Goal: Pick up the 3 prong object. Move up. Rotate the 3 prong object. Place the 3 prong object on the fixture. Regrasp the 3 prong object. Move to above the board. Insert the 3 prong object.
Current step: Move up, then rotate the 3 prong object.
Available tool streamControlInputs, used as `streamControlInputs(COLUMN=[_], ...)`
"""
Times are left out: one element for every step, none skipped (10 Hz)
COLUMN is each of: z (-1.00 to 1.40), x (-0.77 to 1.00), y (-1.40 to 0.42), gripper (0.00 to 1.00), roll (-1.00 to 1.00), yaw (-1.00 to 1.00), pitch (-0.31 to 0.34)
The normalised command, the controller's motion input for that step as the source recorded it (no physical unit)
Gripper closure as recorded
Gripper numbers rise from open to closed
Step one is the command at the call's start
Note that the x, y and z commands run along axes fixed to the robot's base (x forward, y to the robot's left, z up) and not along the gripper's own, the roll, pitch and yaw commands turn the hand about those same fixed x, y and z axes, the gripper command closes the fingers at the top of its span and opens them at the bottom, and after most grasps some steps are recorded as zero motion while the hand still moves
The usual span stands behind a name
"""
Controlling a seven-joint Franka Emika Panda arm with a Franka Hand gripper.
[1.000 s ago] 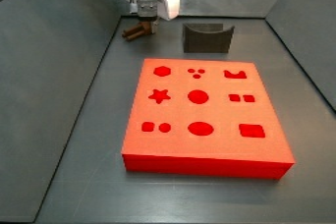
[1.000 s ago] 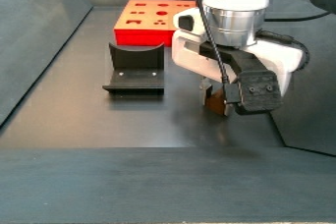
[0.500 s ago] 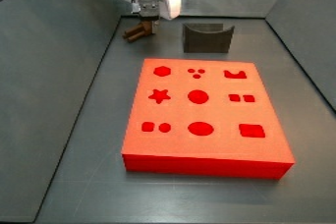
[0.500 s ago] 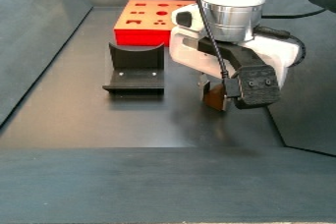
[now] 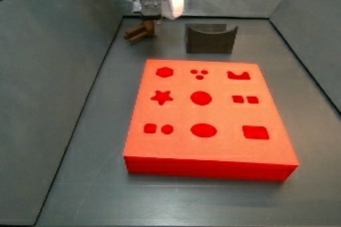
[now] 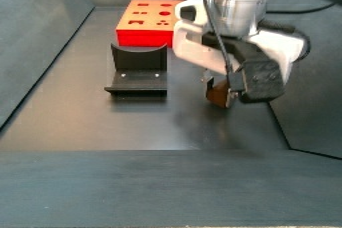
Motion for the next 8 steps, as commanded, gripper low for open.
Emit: streamControlInputs(z=[0.74, 0.53, 0.39, 0.25, 0.83, 0.74, 0.68, 0.53], x=[-0.01, 0.00, -0.01, -0.02, 0.12, 0.09, 0.06, 0.01], y=[0.04, 0.02, 0.01, 0.01, -0.43, -0.38, -0.27, -0.13], gripper=[1.00, 1.00, 1.00, 1.00, 1.00, 1.00, 1.00, 1.00], roll=[0.01, 0.03, 0.04, 0.06, 0.00, 0.01, 0.03, 0.06], yaw=[0.00, -0.01, -0.02, -0.02, 0.00, 0.02, 0.02, 0.02], pitch=[0.038, 0.070, 0.075, 0.072, 0.000, 0.019, 0.030, 0.037])
